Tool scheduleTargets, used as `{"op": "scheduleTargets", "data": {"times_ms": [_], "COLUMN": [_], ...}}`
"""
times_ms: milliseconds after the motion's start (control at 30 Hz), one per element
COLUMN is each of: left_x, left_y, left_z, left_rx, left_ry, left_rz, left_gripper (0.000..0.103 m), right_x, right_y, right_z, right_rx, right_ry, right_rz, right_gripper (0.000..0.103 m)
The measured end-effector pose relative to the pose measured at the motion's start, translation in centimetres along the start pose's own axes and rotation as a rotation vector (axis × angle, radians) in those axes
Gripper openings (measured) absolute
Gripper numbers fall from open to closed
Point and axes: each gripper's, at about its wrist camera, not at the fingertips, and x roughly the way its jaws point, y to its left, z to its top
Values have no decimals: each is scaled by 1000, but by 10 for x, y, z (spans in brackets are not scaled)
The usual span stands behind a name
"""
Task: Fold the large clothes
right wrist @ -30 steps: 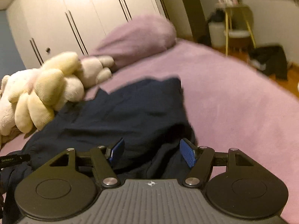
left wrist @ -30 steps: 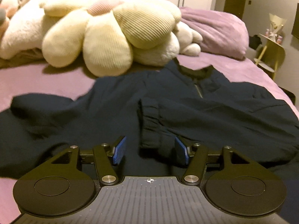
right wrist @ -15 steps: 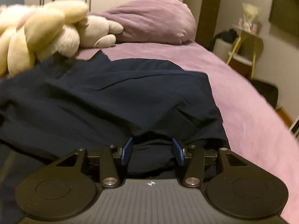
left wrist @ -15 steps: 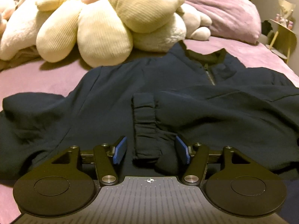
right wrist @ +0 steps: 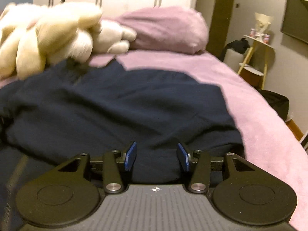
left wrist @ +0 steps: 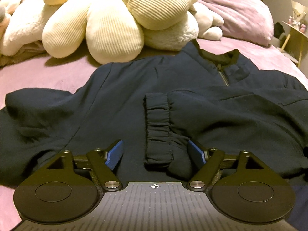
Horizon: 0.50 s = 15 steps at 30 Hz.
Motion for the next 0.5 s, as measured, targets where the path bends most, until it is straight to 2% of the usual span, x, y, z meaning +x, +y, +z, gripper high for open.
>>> {"op": "scheduleTargets", "data": {"times_ms": [167,367,500], "left_x": [1,0,-9], "left_y": [4,11,22], "left_z": [-2,-1,1], "left_rx": [-19,-10,-32], "left_ry": [-1,30,54], "left_rz": [-10,3,-17], "left_gripper": [85,98,101], "right_x": [10,9,10], "right_y": [1,10,8], "right_z": [-2,-6,-7], "right_rx": [-29,-90,-89], "right_ry": [3,-7,-6], "right_rz": [18,-16,-10], "right_gripper": [48,48,48]}}
